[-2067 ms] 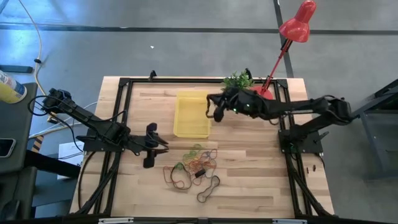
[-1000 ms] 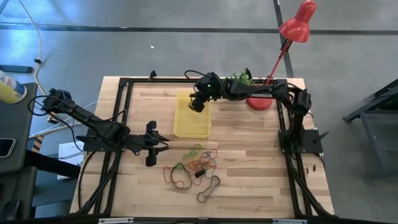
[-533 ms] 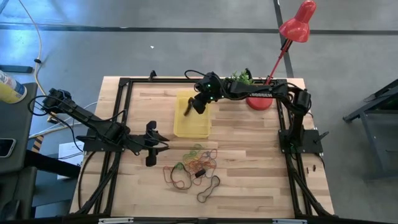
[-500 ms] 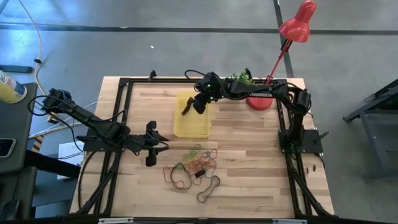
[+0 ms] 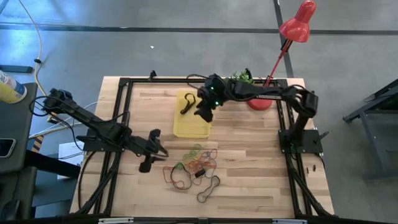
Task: Pick and place rubber bands into bin
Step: Put the red rubber band into the yellow bin
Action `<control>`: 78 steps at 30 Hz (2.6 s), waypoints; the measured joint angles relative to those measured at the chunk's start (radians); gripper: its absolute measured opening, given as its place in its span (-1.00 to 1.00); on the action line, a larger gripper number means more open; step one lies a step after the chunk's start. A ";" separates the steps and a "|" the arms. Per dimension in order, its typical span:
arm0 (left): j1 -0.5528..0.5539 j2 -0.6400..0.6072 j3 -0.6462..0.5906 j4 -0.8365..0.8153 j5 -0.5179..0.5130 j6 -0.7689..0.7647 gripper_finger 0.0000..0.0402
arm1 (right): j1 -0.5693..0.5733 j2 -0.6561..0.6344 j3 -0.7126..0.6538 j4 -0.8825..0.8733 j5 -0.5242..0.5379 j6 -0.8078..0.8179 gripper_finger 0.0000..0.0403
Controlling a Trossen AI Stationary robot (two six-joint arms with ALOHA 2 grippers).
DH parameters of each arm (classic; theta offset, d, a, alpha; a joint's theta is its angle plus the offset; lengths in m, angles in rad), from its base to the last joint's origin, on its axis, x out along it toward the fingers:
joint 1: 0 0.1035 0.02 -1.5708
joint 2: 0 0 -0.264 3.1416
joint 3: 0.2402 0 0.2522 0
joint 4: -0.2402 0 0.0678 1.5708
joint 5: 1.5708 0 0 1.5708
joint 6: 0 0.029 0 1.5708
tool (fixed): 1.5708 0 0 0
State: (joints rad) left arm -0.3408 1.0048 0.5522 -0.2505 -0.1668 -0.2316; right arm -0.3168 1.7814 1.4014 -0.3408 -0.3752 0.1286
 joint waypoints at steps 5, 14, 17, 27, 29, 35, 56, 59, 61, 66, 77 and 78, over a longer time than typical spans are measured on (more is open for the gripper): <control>0.000 0.065 0.000 -0.014 0.128 0.042 -0.22 | 0.091 -0.119 0.000 -0.090 0.035 -0.108 -0.12; 0.000 0.214 0.003 0.024 0.182 0.233 -0.22 | 0.281 -0.310 0.000 -0.220 0.236 -0.130 -0.12; 0.000 0.262 0.024 0.028 0.182 0.290 -0.22 | 0.345 -0.357 0.000 -0.254 0.311 -0.100 -0.12; 0.000 0.380 0.038 0.022 0.182 0.358 -0.22 | 0.539 -0.447 0.000 -0.344 0.566 0.027 -0.12; 0.000 0.395 0.038 0.027 0.182 0.358 -0.22 | 0.572 -0.454 0.000 -0.354 0.610 0.052 -0.12; 0.000 0.430 0.038 0.054 0.177 0.356 -0.22 | 0.658 -0.465 0.000 -0.390 0.735 0.122 -0.12; 0.001 0.506 0.038 0.104 0.148 0.313 -0.57 | 0.774 -0.467 0.000 -0.439 0.927 0.231 -0.12; 0.001 0.506 0.038 0.106 0.150 0.313 -0.81 | 0.777 -0.467 0.000 -0.439 0.933 0.231 -0.12; 0.001 0.506 0.038 0.105 0.150 0.313 -0.94 | 0.777 -0.467 0.000 -0.441 0.934 0.234 -0.12; 0.001 0.506 0.038 0.108 0.140 0.301 -0.93 | 0.777 -0.467 0.000 -0.444 0.936 0.234 -0.12; 0.001 0.473 0.100 0.100 0.097 0.279 -0.99 | 0.777 -0.467 0.000 -0.467 0.949 0.237 -0.12; 0.001 0.467 0.117 0.080 0.087 0.287 -0.98 | 0.777 -0.467 0.000 -0.467 0.949 0.237 -0.12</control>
State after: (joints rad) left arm -0.3397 1.4722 0.6694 -0.1702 -0.0796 0.0551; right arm 0.4603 1.3144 1.4014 -0.8081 0.5739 0.3660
